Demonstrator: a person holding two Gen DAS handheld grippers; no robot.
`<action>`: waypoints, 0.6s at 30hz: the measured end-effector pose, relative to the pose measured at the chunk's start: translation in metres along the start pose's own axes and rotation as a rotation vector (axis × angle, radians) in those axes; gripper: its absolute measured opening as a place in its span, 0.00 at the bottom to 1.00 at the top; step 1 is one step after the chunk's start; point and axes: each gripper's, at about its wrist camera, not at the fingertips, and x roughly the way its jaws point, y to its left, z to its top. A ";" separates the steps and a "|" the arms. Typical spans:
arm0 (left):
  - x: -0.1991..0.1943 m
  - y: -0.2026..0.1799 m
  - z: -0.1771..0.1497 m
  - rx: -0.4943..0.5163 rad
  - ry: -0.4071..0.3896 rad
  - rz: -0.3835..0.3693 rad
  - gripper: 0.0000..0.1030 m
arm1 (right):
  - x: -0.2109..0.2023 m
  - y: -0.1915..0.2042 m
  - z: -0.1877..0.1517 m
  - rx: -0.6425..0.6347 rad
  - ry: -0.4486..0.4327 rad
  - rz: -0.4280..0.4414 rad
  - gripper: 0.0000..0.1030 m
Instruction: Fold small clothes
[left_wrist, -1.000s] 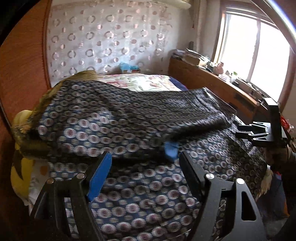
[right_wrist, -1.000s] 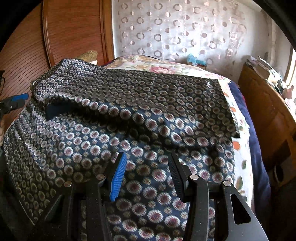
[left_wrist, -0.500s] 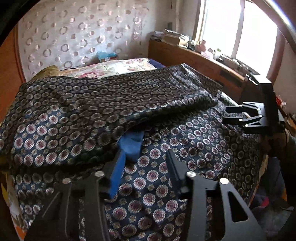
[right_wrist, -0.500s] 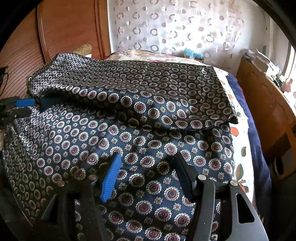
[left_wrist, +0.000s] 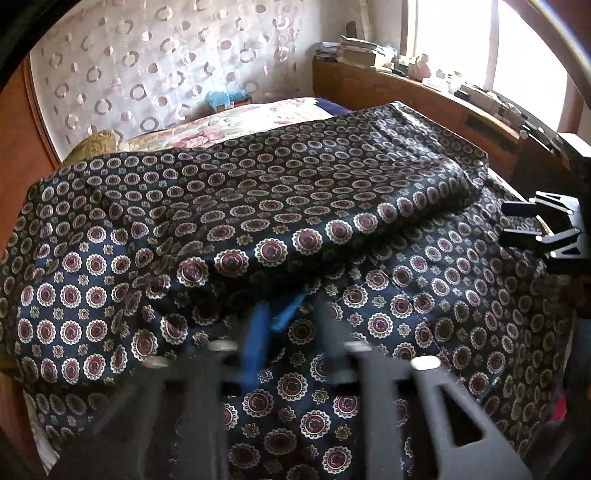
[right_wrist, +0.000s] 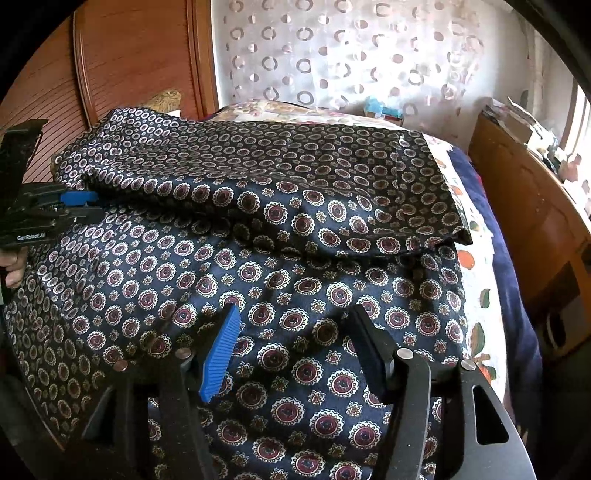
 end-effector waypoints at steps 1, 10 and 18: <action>-0.001 0.001 -0.001 0.000 0.002 -0.007 0.03 | -0.001 -0.001 0.000 0.000 0.000 0.000 0.61; -0.084 0.000 -0.013 -0.021 -0.206 -0.095 0.01 | -0.003 -0.008 0.000 0.042 -0.011 -0.004 0.61; -0.137 0.004 -0.023 -0.028 -0.294 -0.123 0.01 | -0.026 -0.026 -0.002 0.113 -0.090 -0.031 0.61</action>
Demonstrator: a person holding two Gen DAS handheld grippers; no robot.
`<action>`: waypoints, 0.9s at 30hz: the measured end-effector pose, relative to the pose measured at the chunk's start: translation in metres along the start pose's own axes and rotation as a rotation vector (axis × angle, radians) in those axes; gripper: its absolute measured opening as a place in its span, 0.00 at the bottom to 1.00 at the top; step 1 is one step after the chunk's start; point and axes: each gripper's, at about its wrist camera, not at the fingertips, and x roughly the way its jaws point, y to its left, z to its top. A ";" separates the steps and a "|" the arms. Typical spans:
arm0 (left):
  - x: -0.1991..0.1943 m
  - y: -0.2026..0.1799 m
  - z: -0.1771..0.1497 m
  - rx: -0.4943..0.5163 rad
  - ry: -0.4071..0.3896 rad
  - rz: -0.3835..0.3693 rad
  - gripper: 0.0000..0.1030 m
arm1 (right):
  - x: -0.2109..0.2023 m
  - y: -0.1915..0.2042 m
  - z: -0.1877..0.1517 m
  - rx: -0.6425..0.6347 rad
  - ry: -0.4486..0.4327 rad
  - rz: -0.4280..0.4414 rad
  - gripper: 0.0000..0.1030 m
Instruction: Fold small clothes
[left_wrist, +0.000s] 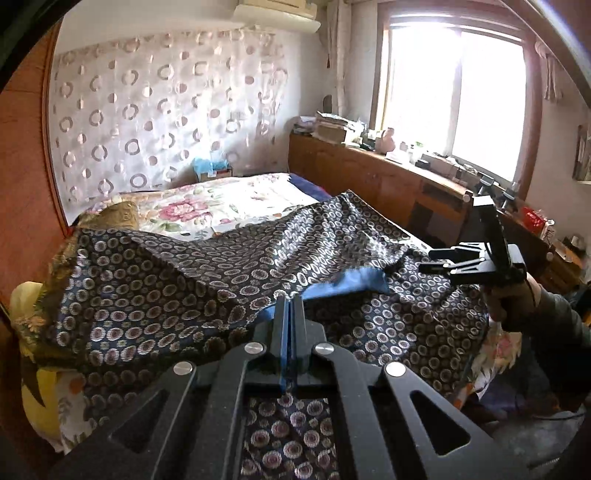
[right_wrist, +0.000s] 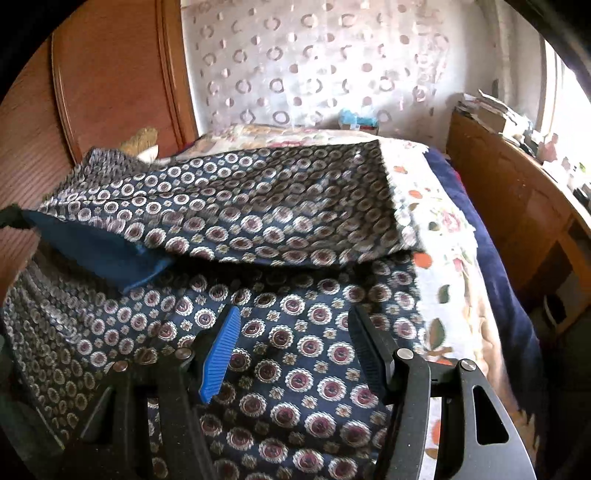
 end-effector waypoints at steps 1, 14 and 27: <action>-0.002 0.000 -0.002 -0.001 -0.001 -0.003 0.01 | -0.003 -0.001 0.000 0.003 -0.009 -0.003 0.61; -0.013 0.043 -0.024 -0.084 -0.004 0.110 0.58 | -0.001 -0.024 0.008 0.035 -0.016 -0.052 0.61; -0.020 0.106 -0.037 -0.166 -0.024 0.292 0.66 | 0.048 -0.060 0.045 0.061 0.049 -0.094 0.50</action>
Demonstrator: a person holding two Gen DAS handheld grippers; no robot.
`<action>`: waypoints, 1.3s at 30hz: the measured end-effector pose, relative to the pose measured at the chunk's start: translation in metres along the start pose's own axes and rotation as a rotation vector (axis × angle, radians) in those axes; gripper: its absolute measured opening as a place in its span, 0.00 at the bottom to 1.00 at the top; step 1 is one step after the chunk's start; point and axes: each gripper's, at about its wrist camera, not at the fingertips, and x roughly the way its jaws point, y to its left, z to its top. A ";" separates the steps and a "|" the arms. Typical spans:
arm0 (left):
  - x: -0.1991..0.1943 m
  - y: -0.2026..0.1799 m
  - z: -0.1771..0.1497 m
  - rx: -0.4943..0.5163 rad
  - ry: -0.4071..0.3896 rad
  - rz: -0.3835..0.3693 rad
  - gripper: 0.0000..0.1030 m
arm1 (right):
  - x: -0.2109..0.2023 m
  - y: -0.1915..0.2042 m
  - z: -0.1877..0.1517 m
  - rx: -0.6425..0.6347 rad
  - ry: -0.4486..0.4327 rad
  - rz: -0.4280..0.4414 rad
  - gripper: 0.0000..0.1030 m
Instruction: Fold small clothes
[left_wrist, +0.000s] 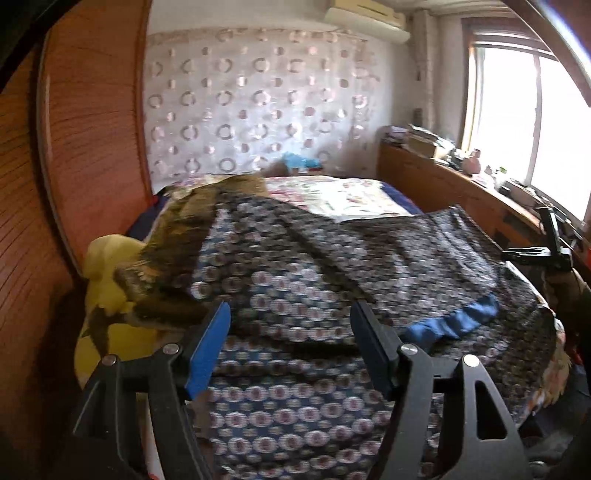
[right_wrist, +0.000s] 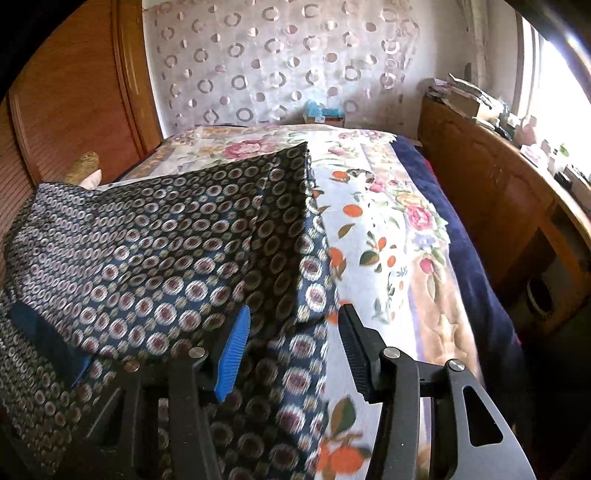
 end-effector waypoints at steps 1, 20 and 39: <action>0.003 0.007 -0.001 -0.013 0.005 0.013 0.66 | 0.004 0.001 0.003 -0.006 0.006 -0.002 0.49; 0.071 0.063 0.014 -0.080 0.067 0.097 0.66 | -0.018 0.010 0.048 0.047 -0.126 0.232 0.01; 0.027 0.044 0.009 -0.078 0.055 -0.070 0.01 | -0.040 -0.003 0.038 0.070 -0.153 0.175 0.01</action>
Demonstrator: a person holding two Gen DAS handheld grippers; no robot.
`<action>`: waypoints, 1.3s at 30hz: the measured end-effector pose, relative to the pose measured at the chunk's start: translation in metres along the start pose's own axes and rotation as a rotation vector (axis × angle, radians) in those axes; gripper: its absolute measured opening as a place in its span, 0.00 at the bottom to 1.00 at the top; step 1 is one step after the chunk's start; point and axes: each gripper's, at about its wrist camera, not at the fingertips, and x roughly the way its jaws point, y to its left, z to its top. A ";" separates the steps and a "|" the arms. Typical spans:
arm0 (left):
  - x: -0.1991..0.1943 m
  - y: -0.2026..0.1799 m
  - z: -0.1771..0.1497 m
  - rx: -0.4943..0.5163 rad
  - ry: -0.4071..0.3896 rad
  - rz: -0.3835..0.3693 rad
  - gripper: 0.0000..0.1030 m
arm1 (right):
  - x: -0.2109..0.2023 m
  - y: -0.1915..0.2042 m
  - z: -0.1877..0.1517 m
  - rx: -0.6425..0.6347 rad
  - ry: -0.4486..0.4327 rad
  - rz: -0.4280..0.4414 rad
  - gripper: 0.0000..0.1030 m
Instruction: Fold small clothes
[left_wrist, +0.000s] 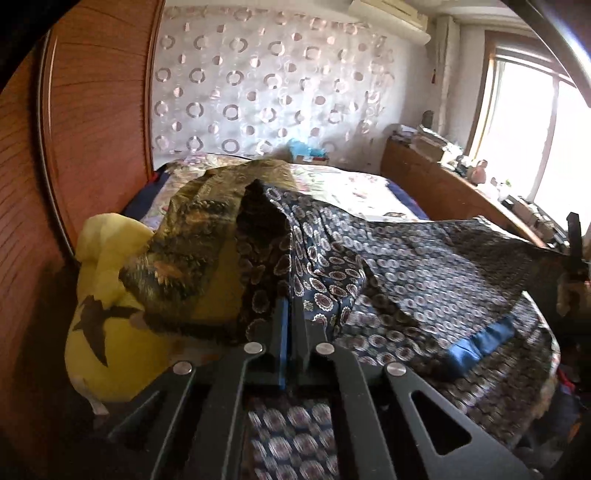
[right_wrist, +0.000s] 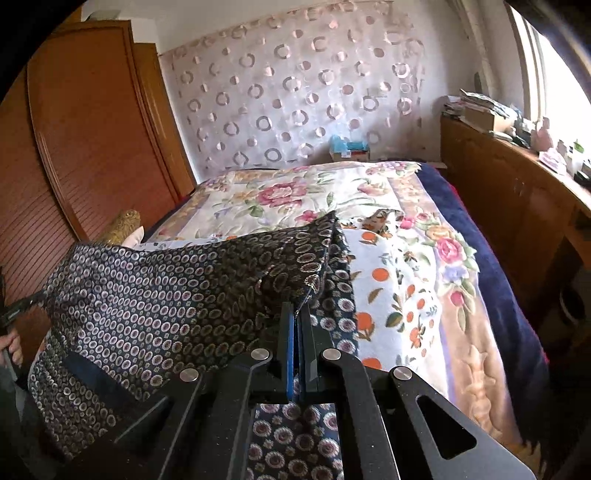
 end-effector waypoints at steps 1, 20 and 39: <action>-0.005 -0.001 -0.005 -0.003 0.000 -0.003 0.01 | -0.001 -0.001 -0.002 0.002 0.002 0.002 0.01; -0.040 0.011 -0.065 -0.076 0.057 -0.017 0.01 | -0.068 -0.004 -0.056 0.008 0.080 -0.004 0.01; -0.058 0.006 -0.090 -0.039 0.101 0.040 0.05 | -0.082 0.015 -0.059 -0.085 0.142 -0.122 0.05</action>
